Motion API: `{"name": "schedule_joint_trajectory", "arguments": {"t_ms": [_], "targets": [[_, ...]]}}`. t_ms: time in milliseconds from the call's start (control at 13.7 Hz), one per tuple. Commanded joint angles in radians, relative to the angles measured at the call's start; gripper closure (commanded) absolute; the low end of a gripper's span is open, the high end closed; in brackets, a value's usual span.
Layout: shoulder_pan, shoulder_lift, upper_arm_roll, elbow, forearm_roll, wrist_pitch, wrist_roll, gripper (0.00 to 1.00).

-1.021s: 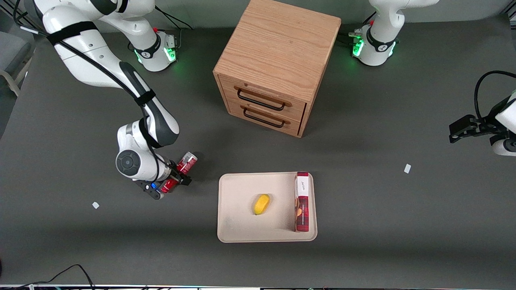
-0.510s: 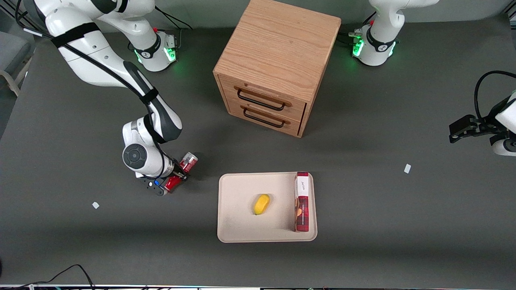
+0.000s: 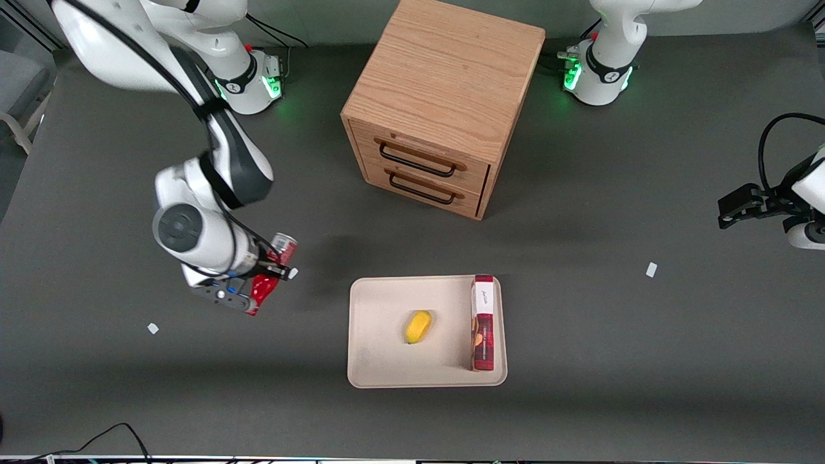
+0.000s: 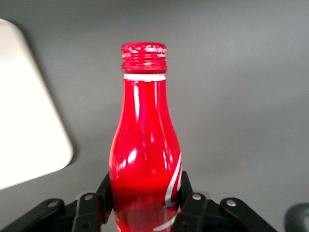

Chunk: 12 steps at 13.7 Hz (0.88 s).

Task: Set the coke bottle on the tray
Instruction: 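Carry the bottle over the white tray and lower it upright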

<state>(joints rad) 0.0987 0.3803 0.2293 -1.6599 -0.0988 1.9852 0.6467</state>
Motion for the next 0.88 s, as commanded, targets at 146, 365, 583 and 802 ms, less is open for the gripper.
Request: {"name": "schedule_joint_trajectory", "arguments": {"t_ms": [146, 365, 583, 802], "targets": [[0.018, 0.164, 0.096, 0.406, 0.017, -0.128, -0.05, 1.0], [0.064, 0.386, 0.137, 0.615, 0.025, -0.097, -0.045, 1.0], [0.078, 0.549, 0.137, 0.625, 0.027, 0.102, 0.032, 1.0], [0.099, 0.673, 0.134, 0.621, 0.021, 0.266, 0.114, 1.0]]}}
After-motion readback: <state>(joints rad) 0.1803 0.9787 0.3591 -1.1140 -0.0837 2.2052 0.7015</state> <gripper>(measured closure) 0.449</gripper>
